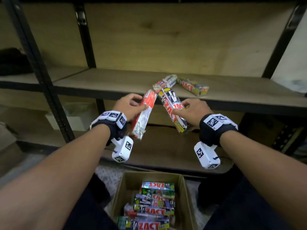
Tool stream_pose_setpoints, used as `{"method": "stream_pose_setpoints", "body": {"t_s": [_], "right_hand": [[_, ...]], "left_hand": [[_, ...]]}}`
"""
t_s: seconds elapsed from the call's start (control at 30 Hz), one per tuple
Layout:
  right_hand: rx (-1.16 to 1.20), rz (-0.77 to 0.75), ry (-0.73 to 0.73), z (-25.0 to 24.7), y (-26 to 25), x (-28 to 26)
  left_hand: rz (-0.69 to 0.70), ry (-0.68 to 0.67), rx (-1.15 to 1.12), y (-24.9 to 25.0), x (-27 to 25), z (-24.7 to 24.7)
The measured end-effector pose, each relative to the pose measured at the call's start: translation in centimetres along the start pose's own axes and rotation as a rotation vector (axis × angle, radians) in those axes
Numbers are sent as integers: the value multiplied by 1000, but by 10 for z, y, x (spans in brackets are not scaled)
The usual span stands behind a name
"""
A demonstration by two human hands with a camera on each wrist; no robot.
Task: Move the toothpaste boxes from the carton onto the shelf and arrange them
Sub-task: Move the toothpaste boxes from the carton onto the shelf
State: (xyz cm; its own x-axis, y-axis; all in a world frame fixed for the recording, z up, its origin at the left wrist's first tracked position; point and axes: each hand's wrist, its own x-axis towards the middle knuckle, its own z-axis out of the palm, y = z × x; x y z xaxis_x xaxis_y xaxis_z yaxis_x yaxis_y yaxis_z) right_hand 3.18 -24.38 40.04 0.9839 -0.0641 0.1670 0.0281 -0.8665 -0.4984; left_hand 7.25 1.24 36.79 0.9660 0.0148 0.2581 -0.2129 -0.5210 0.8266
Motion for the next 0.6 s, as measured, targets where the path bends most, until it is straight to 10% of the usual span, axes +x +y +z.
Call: {"method": "stream_pose_setpoints", "body": {"t_s": [0.3, 0.6], "right_hand": [[-181, -20, 110, -35, -22, 58], [-378, 91, -8, -19, -29, 143]], "left_hand": [[172, 183, 309, 65, 70, 1], [151, 53, 495, 62, 149, 9]]}}
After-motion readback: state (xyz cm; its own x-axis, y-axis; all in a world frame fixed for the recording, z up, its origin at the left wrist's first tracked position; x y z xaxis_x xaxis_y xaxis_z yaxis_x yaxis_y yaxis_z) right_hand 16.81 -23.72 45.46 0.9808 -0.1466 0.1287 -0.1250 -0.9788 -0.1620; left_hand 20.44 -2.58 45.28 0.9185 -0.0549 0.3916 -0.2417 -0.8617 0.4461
